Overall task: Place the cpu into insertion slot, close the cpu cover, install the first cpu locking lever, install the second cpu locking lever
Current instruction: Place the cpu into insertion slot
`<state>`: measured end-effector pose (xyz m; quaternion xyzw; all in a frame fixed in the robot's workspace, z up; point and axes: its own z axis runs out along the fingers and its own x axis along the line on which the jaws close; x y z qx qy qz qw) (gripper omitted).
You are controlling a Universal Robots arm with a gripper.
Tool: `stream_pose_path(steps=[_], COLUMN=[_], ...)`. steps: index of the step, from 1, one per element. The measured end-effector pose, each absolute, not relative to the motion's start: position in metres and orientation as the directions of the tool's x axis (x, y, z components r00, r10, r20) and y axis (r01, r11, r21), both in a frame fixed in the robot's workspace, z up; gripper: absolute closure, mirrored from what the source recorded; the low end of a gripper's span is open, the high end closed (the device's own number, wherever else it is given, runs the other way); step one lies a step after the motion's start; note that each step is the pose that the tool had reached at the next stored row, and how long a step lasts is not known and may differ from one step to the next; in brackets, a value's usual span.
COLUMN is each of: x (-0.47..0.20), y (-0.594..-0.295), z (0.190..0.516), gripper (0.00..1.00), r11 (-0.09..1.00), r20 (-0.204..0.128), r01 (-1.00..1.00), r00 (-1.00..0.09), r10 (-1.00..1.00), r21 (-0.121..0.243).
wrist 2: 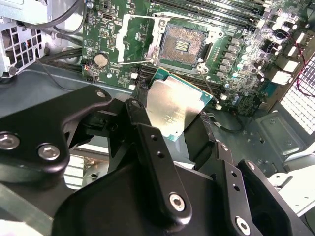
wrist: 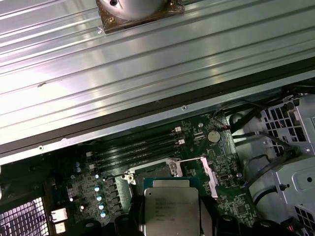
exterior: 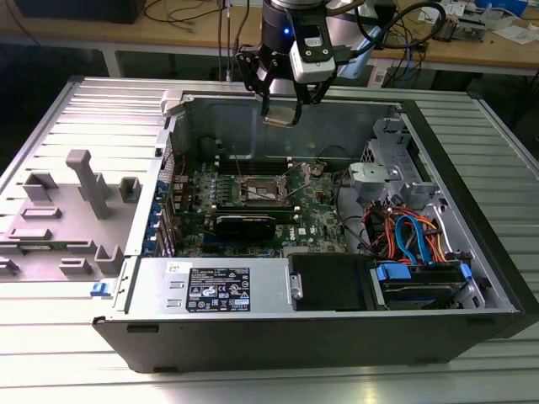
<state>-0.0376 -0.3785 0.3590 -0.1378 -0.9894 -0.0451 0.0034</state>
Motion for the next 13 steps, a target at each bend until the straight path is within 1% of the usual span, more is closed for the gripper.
stream_pose_path(steps=[7, 13], x=[-0.0377, -0.0377], y=[-0.3788, -0.379], z=[0.359, 0.3588], gripper=[0.46, 0.46], r11=[0.957, 0.943], r20=[0.019, 0.019], r01=[0.275, 0.322], r00=[-0.961, -0.947], r10=[0.274, 0.322], r21=[0.088, 0.088])
